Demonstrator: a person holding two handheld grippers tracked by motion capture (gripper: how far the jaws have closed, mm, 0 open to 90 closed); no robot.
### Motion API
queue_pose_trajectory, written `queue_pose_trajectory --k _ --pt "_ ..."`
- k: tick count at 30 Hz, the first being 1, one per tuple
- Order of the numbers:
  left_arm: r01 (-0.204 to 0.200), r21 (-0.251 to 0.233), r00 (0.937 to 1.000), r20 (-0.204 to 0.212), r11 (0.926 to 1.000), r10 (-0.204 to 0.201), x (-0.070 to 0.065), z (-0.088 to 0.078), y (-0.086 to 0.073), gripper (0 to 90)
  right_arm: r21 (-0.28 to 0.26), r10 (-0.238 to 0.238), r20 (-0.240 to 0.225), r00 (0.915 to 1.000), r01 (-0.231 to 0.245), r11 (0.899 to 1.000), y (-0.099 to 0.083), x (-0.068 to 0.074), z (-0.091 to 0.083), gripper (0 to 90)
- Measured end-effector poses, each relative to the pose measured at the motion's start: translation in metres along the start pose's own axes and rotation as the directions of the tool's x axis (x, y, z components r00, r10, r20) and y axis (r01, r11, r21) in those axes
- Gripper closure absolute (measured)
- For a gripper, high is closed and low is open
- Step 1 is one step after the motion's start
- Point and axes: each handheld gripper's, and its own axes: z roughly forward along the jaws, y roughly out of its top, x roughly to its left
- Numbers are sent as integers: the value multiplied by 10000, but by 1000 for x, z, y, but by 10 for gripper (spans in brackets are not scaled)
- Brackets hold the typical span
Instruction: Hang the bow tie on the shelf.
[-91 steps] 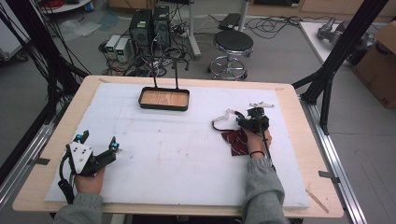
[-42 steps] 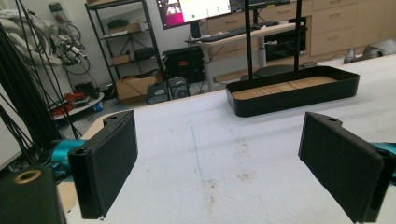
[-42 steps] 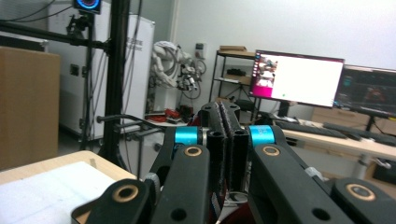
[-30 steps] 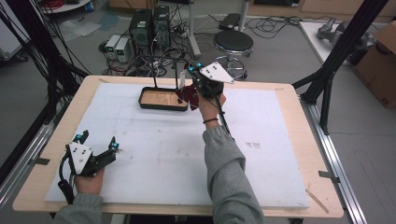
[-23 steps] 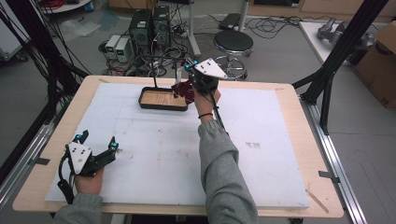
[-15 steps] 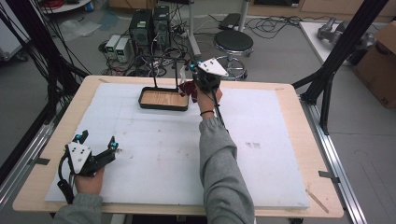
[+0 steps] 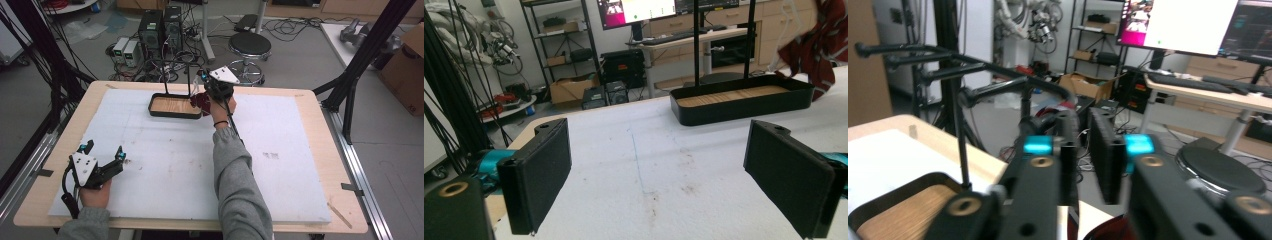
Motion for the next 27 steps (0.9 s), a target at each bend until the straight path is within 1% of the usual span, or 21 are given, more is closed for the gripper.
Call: queue_pose_trajectory --k 1,2,4,6,8,9,10,11,12,13,14,15,16,17,19,20,22,23,24,26,27 --pt "1 -12 10000 -2 10000 -1 0 0 0 121 -27 200 5 9998 -200 9998 1 -1 -1 754" --pt "-11 5 10000 -2 10000 11 0 0 0 121 -4 371 103 9993 -371 9993 1 -2 -3 684" --pt "-38 -6 10000 -5 10000 37 0 0 0 121 31 461 123 9989 -461 9989 2 -2 -3 678" --pt "-32 -45 10000 -29 10000 31 0 -1 0 121 -10 453 149 9989 -453 9990 4 -3 -6 639" --pt "-27 -38 10000 5 10000 27 0 -1 0 121 -267 581 183 9981 -576 9980 9 -3 -12 602" --pt "-35 -63 10000 2 10000 35 0 -1 0 121 -524 640 244 9976 -627 9967 16 -4 -19 535" --pt "-45 -110 10000 -13 9999 45 0 -1 0 121 -524 640 244 9976 -627 9967 16 -4 -19 535" --pt "-55 -120 10000 8 9999 55 0 -1 0 121 -700 723 349 9968 -697 9951 24 -7 -27 497" --pt "-71 -157 10000 -4 9999 71 -1 -1 0 121 -729 860 329 9958 -835 9938 28 -9 -32 491" --pt "-73 -157 10000 -12 9999 73 0 -2 0 121 -729 860 329 9958 -835 9938 28 -9 -32 491" --pt "-81 -141 10000 -30 9999 80 0 -2 0 121 -788 894 384 9953 -861 9932 31 -11 -36 473" --pt "-69 -152 10000 -42 9999 68 0 -2 0 121 -862 863 784 9932 -795 9931 39 -14 -47 395" --pt "-74 -165 10000 -53 9998 73 0 -2 0 121 -862 863 784 9932 -795 9931 39 -14 -47 395" --pt "-64 -211 10000 -45 9998 63 0 -3 0 121 -928 877 888 9922 -794 9925 42 -15 -51 363" --pt "-72 -273 10000 -19 9996 72 0 -3 1 121 -1220 995 1313 9863 -835 9890 50 -20 -64 251" --pt "-85 -302 10000 -6 9995 85 0 -4 1 120 -1351 1015 1502 9834 -813 9875 54 -23 -71 215" --pt "-102 -306 9999 -29 9995 101 -1 -4 0 120 -1486 923 1730 9806 -667 9866 61 -28 -83 167" --pt "-109 -306 9999 -29 9995 108 -1 -3 0 119 -1519 849 1810 9798 -574 9867 66 -31 -90 122" --pt "-122 -300 9999 -18 9995 121 -1 -4 0 119 -1550 810 1930 9778 -511 9866 69 -34 -96 111" --pt "-162 -317 9999 22 9994 162 -1 -4 0 113 -1437 611 2084 9761 -313 9891 73 -39 -107 88" --pt "-184 -312 9998 46 9993 185 0 -4 0 108 -1183 372 2761 9604 -45 9930 75 -43 -118 5"
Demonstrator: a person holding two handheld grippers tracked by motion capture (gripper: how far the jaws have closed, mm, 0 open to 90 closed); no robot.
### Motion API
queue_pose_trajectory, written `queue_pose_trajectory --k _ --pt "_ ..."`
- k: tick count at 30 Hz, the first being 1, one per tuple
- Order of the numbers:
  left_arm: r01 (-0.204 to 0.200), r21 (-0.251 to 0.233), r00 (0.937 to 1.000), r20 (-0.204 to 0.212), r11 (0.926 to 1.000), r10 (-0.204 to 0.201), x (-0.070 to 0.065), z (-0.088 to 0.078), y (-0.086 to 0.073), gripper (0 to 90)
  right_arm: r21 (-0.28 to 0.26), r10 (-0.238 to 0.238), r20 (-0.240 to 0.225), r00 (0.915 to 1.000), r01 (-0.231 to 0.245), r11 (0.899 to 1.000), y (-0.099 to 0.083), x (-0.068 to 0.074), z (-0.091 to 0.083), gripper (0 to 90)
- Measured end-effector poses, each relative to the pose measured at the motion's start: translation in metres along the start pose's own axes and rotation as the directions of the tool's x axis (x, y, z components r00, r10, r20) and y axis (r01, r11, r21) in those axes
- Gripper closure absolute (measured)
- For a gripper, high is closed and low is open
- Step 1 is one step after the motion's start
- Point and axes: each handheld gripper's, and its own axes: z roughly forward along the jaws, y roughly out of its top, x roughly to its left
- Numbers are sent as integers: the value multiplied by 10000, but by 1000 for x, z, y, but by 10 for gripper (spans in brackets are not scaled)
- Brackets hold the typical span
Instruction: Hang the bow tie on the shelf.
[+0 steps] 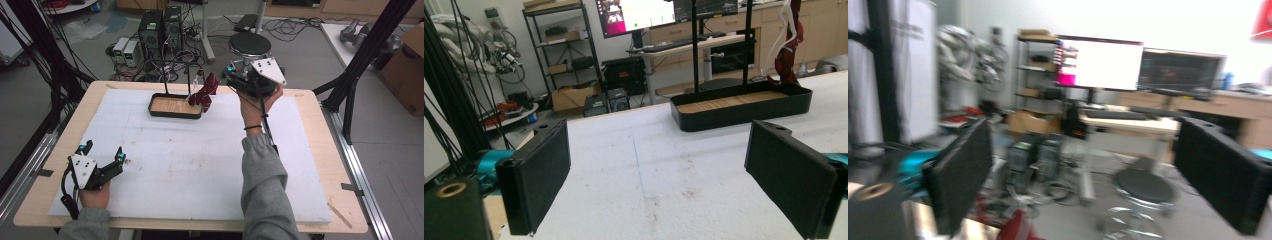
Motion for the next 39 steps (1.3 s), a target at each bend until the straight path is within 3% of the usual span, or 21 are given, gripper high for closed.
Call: queue_pose_trajectory --k 2,3,5,7,9,13,14,19,20,24,26,30,31,34,35,37,39 --pt "16 -76 10000 70 10000 -15 -1 0 0 108 146 -47 -51 10000 48 9999 1 -4 -3 5" --pt "-66 -77 9999 87 9999 67 -1 0 0 107 615 123 -332 9994 -102 9981 0 -16 -11 5" --pt "-100 -64 9999 97 9999 101 -1 0 0 107 633 100 -351 9993 -78 9980 0 -19 -14 5" --pt "-111 -52 9999 126 9999 112 -1 0 0 106 922 -188 -302 9994 216 9955 -2 -33 -31 4" --pt "-99 -83 9999 107 9999 100 -1 0 0 106 1096 -159 -294 9994 190 9938 -2 -38 -36 4" --pt "-105 -110 9998 141 9999 107 -1 0 0 106 1270 385 -246 9990 -350 9913 -12 -61 -62 5" --pt "-104 -137 9998 164 9999 106 -1 -1 0 105 1356 520 -45 9986 -509 9895 -21 -71 -74 5" --pt "-110 -131 9998 147 9999 112 -1 -1 0 103 1607 566 452 9974 -632 9850 -42 -89 -105 5" --pt "-104 -120 9999 108 9999 105 -1 0 0 103 1668 561 569 9968 -649 9838 -50 -94 -118 5" --pt "-54 -118 10000 -27 9999 54 0 0 0 103 1658 658 717 9953 -770 9832 -63 -100 -137 5" --pt "-6 -110 9999 -107 9999 5 0 -1 0 103 1824 831 773 9935 -960 9785 -76 -104 -150 5" --pt "36 -79 9997 -226 10000 -38 1 -1 -1 103 2295 631 1012 9929 -850 9696 -105 -107 -165 5" --pt "60 -95 9996 -276 9999 -62 1 -2 -1 103 2550 723 1211 9900 -1015 9616 -123 -110 -173 5" --pt "129 -38 9996 -261 9999 -130 2 -1 -1 103 2436 728 1439 9869 -1066 9640 -138 -113 -176 5" --pt "178 -16 9995 -261 9998 -179 3 -1 -1 103 2656 795 1358 9876 -1136 9574 -144 -115 -174 5" --pt "222 11 9992 -334 9998 -222 3 0 -2 103 3059 877 1626 9828 -1347 9425 -156 -118 -172 5" --pt "214 46 9992 -339 9998 -213 3 0 -2 103 3131 827 1593 9838 -1298 9408 -168 -118 -173 5"
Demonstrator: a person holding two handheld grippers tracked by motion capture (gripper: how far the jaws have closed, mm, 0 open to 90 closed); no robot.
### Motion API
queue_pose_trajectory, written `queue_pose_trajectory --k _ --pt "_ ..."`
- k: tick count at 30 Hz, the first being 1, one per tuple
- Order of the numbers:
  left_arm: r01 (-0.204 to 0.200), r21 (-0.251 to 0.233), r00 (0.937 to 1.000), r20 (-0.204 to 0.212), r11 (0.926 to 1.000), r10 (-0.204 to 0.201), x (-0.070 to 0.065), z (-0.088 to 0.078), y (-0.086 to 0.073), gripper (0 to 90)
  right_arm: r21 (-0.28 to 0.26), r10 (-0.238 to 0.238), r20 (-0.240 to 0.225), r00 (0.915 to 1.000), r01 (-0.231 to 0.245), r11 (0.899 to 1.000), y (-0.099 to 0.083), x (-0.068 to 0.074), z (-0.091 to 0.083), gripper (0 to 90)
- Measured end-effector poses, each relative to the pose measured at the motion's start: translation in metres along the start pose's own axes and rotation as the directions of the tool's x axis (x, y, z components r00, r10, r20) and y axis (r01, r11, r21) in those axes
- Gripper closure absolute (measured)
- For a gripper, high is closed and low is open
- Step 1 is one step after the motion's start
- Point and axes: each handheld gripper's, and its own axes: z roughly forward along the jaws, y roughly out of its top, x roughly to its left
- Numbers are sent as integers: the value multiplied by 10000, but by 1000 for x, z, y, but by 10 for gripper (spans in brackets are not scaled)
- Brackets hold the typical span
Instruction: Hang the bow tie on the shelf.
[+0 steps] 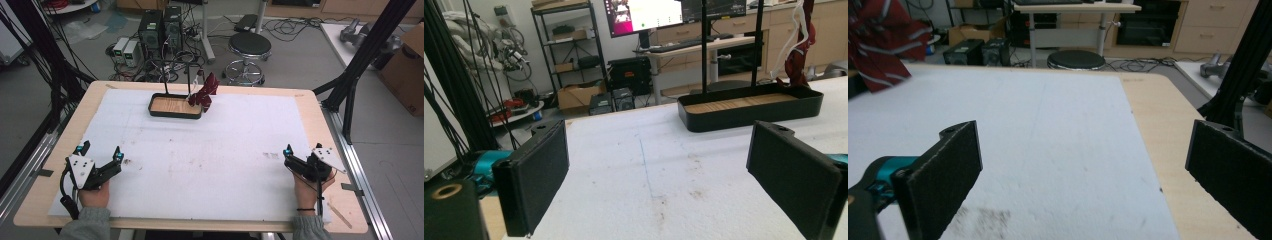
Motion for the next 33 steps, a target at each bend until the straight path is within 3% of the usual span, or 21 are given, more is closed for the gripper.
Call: queue_pose_trajectory --k 2,4,12,33 --pt "4 -18 10000 5 10000 -4 0 0 0 103 90 -70 118 9999 69 9999 -6 -2 3 5" --pt "-8 -3 10000 7 10000 8 0 0 0 103 -208 444 -83 9990 -446 9988 -5 -5 1 5" --pt "-12 -64 10000 43 10000 13 0 0 0 103 -272 -16 89 10000 18 9996 -6 0 1 5" --pt "-20 -42 10000 82 10000 21 0 0 0 103 -149 52 103 9999 -51 9999 -9 -2 3 5"
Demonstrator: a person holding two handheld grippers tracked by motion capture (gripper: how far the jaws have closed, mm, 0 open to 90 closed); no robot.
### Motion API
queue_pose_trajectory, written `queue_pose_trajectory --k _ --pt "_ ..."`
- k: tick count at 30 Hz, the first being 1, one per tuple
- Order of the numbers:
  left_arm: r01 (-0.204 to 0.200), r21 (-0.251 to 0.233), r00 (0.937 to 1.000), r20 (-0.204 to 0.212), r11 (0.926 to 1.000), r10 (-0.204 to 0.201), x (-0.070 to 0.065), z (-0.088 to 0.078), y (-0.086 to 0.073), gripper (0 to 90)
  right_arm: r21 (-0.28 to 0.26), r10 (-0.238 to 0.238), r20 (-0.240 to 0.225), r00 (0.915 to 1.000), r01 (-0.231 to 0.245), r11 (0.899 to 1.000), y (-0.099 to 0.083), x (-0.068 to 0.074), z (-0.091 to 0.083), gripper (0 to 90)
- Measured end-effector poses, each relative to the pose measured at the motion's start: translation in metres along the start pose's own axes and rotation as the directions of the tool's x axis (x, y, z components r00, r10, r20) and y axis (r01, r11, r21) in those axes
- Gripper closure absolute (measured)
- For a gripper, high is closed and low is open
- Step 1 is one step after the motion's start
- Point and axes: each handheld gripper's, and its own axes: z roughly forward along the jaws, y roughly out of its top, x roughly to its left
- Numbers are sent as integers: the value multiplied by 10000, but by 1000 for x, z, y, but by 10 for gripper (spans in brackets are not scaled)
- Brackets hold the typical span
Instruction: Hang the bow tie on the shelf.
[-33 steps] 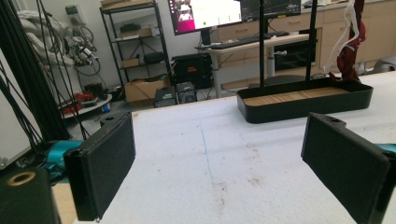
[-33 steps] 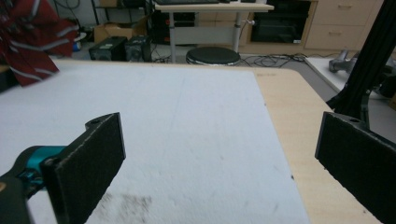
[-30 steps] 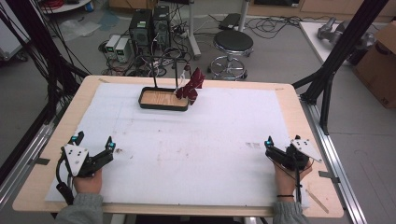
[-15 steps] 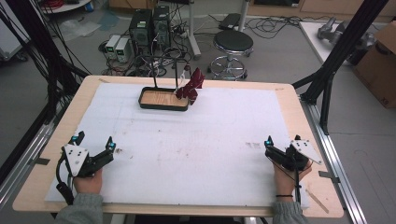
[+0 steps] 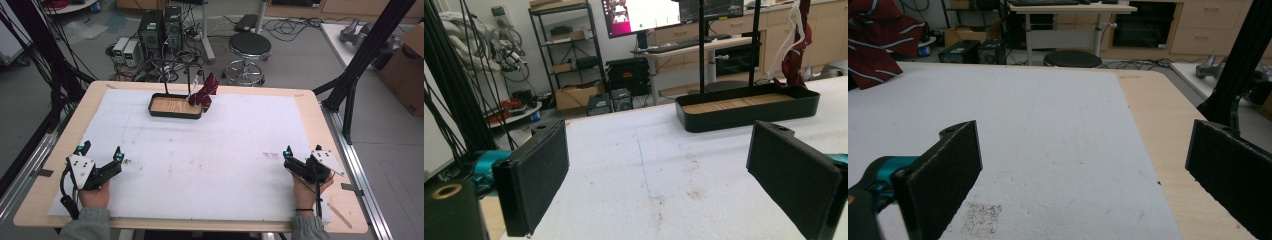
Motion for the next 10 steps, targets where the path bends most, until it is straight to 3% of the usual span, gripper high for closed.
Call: queue_pose_trajectory --k 10 --pt "66 -44 10000 7 10000 -66 0 0 0 103 90 55 1 10000 -55 9999 -1 0 2 5"
